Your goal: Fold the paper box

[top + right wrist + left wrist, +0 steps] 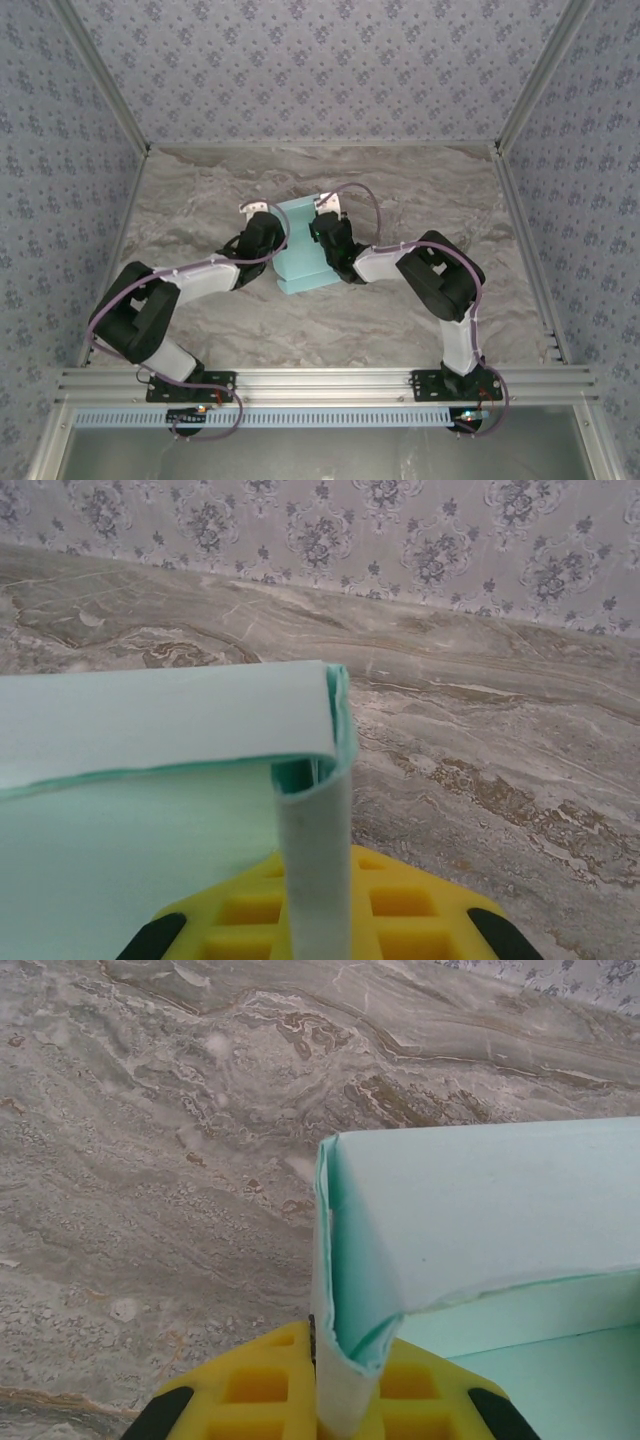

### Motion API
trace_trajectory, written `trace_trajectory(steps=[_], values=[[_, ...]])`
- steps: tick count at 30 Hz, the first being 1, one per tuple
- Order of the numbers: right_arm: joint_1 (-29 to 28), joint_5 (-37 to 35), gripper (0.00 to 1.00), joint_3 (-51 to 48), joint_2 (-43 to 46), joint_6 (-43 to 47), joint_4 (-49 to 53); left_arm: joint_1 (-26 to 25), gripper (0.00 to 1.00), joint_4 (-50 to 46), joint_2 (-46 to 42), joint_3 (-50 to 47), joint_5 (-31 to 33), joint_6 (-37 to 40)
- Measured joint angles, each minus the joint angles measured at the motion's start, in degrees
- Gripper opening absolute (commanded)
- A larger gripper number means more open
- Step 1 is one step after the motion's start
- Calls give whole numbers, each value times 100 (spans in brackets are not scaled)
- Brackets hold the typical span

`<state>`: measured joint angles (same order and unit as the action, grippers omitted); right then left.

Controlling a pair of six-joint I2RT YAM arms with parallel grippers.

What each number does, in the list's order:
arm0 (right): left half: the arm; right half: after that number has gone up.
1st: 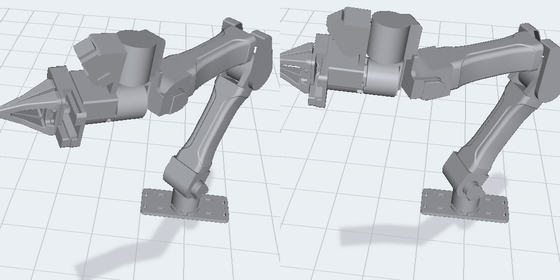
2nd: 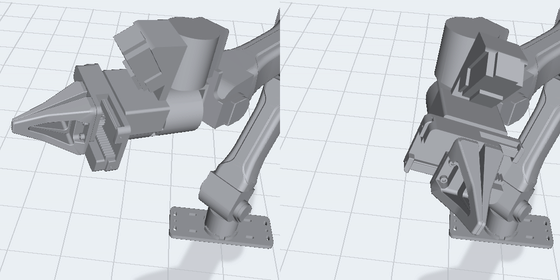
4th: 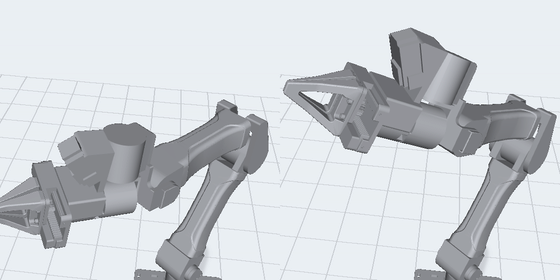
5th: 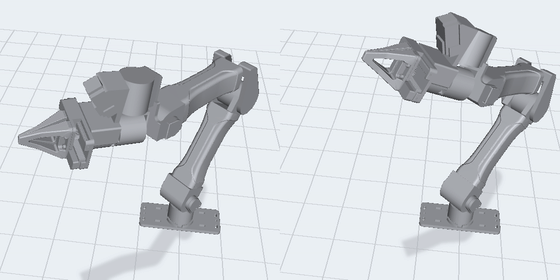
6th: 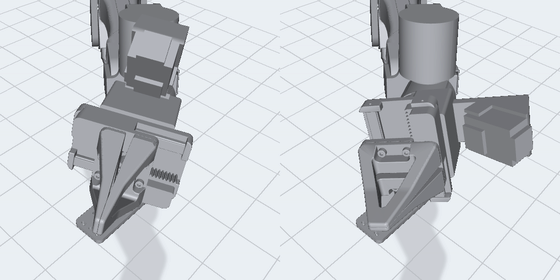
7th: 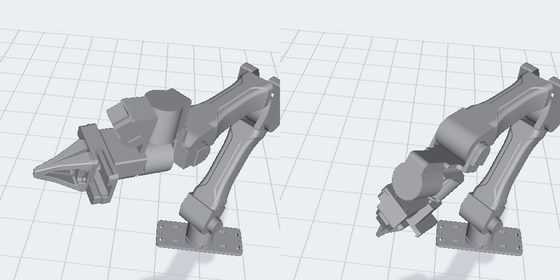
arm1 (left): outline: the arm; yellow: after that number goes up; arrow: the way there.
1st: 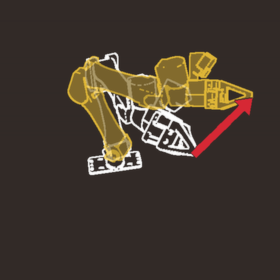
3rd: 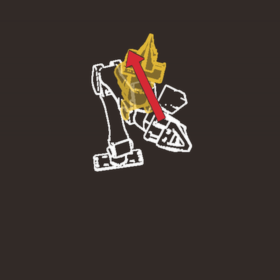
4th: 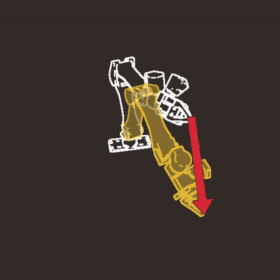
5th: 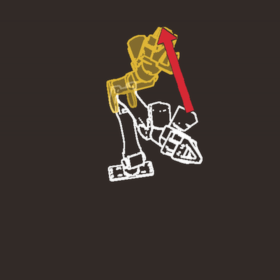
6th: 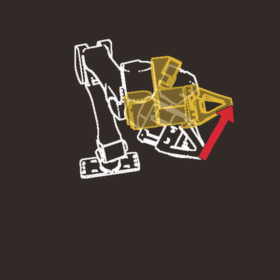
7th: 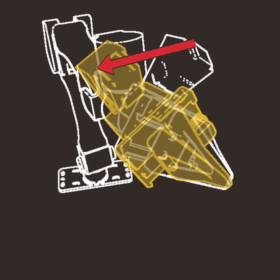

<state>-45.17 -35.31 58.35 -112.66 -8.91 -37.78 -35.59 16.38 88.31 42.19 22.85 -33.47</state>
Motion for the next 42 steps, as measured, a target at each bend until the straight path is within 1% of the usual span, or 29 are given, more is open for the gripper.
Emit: trace_trajectory(steps=[3, 4, 7, 12, 13, 16, 20, 25, 30, 34, 38, 42], values=[[2, -2, 20, 0, 0, -170, 48, -33, 0, -2, 0, 2, 61, -11], [13, 17, 23, 0, 0, -264, 44, -39, 0, -35, 0, 2, 57, -22], [162, 262, 26, -31, 0, -420, -24, -120, 0, -83, 0, 2, 57, -48], [409, 1086, 36, -485, 208, -376, -396, -162, 0, -299, 0, 92, 96, -2], [474, 1292, 40, -601, 297, -358, -435, -162, 0, -380, 0, 142, 133, 24], [688, 1856, 48, -833, 590, -273, -466, -173, 0, -601, 0, 332, 297, 68], [951, 2625, 55, -1010, 1045, -96, -404, -221, 0, -754, -2, 562, 498, -33], [1384, 3971, 57, -1154, 1486, 415, -247, -229, 0, -1517, 0, 953, 918, -730], [1729, 5027, 59, -1086, 1646, 968, 212, -225, 0, -2100, 0, 1174, 1126, -1255], [1755, 5410, 58, -726, 1641, 1316, 791, -225, 0, -2334, 0, 1174, 1108, -1414], [1746, 5742, 58, -105, 1547, 1631, 1276, -225, 0, -2448, 0, 1176, 1093, -1506], [1681, 5877, 57, 540, 1316, 2024, 1790, -225, 0, -2533, 0, 1180, 1062, -1563]])
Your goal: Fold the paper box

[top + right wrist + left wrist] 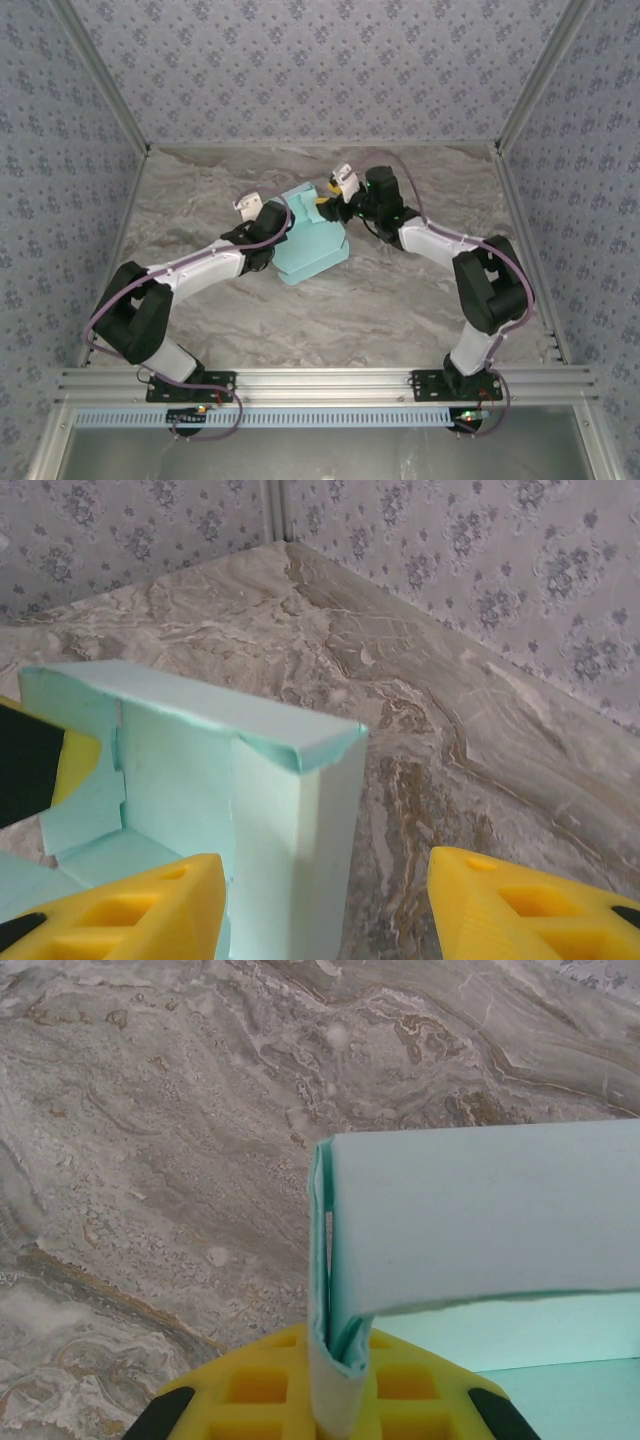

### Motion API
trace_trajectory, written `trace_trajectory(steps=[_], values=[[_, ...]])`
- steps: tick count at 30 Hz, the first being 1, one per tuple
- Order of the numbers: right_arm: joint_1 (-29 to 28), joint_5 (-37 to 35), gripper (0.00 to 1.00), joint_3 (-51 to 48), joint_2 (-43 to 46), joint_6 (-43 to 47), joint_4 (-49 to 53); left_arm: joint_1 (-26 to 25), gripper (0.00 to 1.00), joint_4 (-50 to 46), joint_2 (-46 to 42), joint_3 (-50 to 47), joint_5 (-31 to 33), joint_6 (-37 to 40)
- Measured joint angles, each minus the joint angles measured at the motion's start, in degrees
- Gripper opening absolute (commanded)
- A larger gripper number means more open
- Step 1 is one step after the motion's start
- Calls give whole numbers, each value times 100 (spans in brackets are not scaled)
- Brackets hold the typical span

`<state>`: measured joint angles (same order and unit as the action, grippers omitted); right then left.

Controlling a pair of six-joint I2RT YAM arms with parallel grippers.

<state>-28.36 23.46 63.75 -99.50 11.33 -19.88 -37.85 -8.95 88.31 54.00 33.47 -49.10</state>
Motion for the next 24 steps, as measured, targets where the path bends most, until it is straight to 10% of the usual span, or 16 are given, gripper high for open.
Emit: trace_trajectory(steps=[10, 24], values=[[-92, -175, 52, 1152, -686, 968, 1499, 0, 0, -33, -2, 66, -131, -101], [-994, -3250, 15, 1091, -1213, 319, 623, 44, 0, -168, 76, 166, -210, -466]])
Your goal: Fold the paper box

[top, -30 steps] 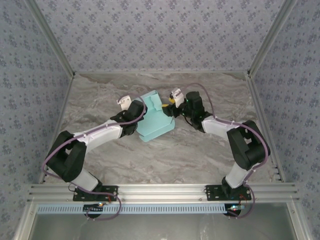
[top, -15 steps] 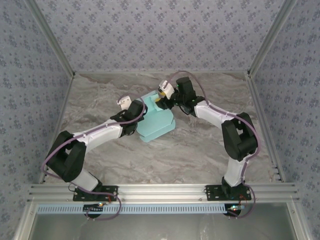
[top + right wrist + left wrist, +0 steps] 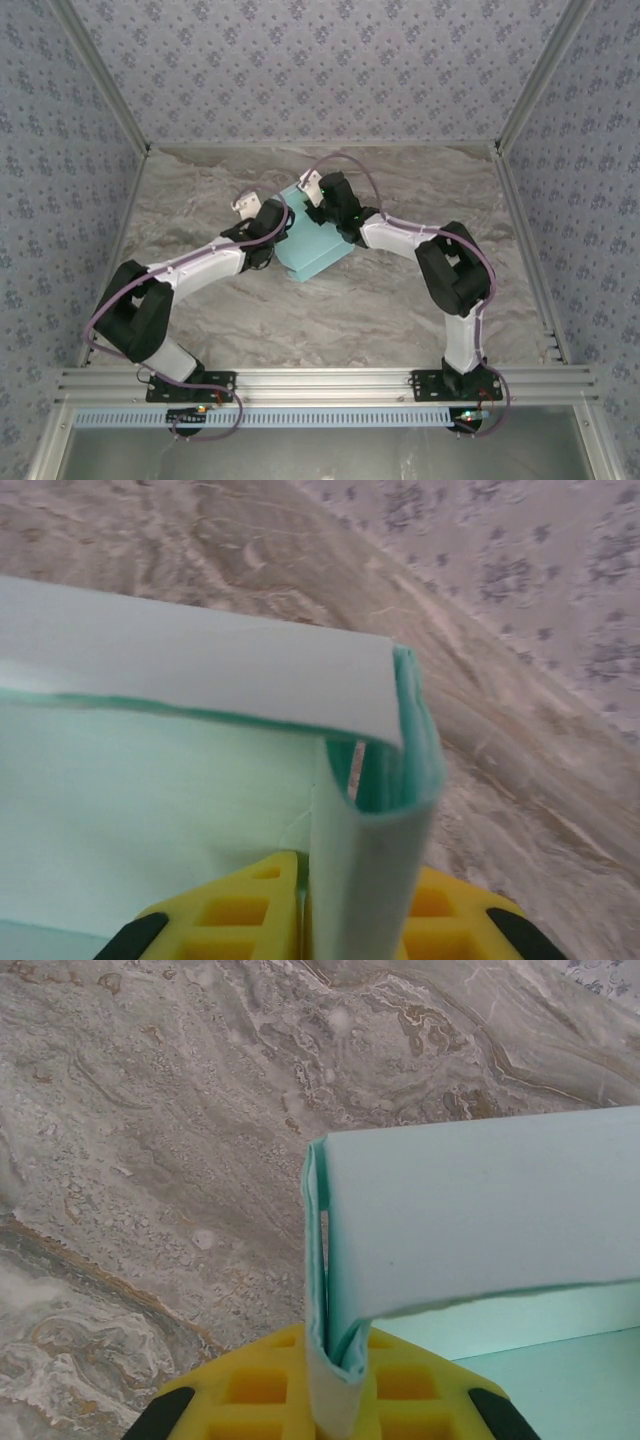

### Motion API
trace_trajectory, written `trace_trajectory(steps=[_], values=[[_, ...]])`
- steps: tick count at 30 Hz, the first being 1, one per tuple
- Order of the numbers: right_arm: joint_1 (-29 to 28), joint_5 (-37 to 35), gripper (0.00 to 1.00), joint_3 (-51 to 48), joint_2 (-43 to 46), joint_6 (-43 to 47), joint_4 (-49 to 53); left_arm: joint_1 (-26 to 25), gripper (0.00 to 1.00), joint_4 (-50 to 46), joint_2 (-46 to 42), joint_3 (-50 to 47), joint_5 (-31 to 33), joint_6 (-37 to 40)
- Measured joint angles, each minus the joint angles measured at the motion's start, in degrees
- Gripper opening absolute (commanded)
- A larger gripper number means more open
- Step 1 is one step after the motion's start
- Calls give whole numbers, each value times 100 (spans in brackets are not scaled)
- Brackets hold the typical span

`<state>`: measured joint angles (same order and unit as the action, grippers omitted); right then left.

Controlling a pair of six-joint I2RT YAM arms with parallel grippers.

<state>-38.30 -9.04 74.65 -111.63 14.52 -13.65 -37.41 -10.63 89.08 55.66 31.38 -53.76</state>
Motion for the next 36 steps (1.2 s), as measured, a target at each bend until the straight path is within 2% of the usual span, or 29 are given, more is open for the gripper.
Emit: trace_trajectory(steps=[2, 6, 14, 20, 30, 36], values=[[-72, -365, 14, -17, -24, -153, -168, 4, 0, 15, 22, 24, 0, -44], [-175, -931, 20, -92, -92, -334, -476, 4, 0, 35, 35, 76, -13, -98], [-170, -1137, 39, -348, -149, -380, -933, 0, 0, 2, 109, 98, -61, -103], [7, -479, 50, -1080, 313, -452, -1255, -24, 0, -138, 118, 98, -68, -98], [402, 1344, 55, -1311, 1102, -195, -1152, -31, 0, -166, 146, 205, -4, -101], [474, 1488, 55, -1215, 1097, -122, -831, -33, 0, -201, 146, 205, -4, -101]])
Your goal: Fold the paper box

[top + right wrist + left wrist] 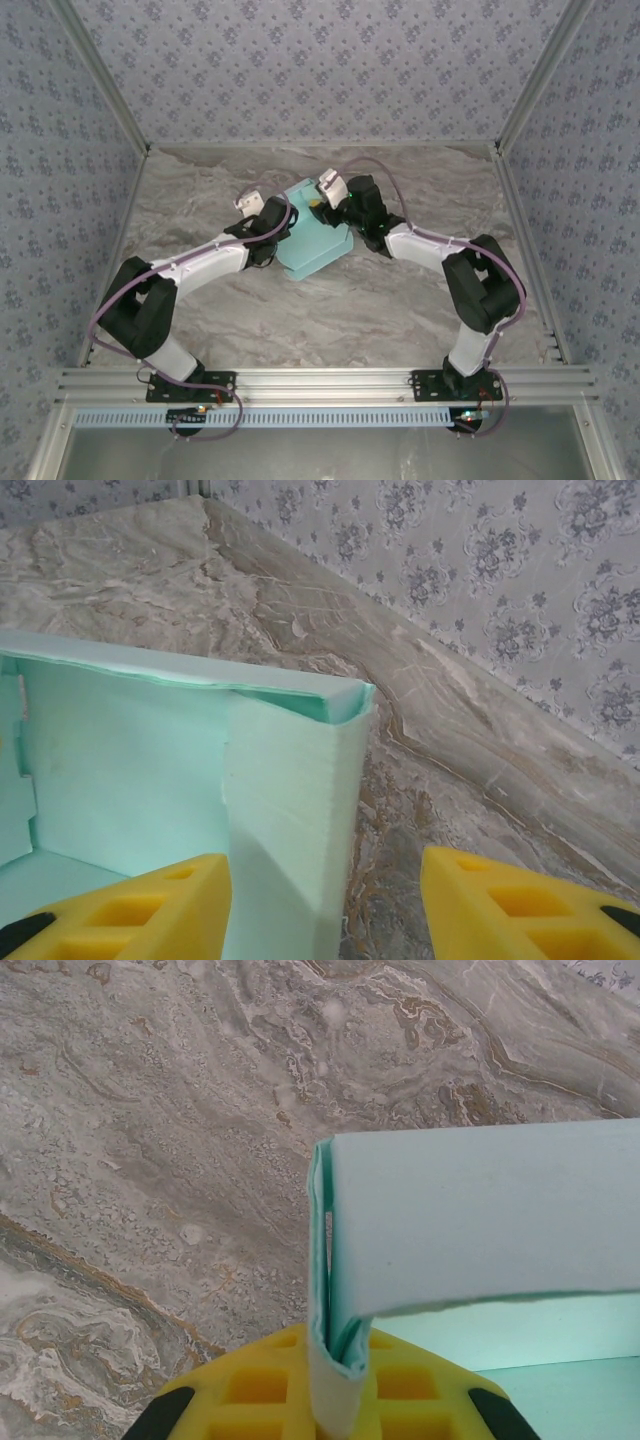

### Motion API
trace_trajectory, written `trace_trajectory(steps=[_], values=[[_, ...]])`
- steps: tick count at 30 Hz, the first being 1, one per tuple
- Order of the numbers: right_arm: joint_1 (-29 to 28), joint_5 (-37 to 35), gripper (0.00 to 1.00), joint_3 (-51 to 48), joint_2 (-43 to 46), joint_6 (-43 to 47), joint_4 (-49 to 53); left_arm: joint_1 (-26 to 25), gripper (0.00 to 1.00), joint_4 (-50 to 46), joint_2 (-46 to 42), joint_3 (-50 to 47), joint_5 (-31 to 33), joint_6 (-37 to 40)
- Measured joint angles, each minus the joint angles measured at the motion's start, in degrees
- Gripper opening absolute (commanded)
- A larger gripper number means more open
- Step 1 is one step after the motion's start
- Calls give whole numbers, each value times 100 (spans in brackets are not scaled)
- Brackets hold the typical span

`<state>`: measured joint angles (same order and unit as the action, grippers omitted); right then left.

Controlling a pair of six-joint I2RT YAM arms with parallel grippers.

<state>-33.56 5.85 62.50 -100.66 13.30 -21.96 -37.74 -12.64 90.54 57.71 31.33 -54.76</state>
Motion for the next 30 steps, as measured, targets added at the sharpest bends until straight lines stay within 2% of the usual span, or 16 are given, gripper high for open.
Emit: trace_trajectory(steps=[11, 14, 20, 25, 28, 30], values=[[24, 48, 53, 774, -579, -330, 63, 11, 0, -28, 0, 0, -9, -4], [-4, -92, 47, 920, -761, -369, 50, 13, 0, -28, 0, 0, -31, -4], [-175, -879, 32, 1036, -1132, -260, -166, 11, 0, -28, 2, 0, -90, -4], [-485, -1840, 31, 1036, -1338, 0, -503, 13, 0, -46, 35, 0, -83, -35], [-662, -2468, 26, 1043, -1482, 111, -647, 13, 0, -42, 94, 0, -87, -44], [-743, -2811, 26, 1043, -1554, 111, -682, 13, 0, -48, 131, 0, -90, -44]])
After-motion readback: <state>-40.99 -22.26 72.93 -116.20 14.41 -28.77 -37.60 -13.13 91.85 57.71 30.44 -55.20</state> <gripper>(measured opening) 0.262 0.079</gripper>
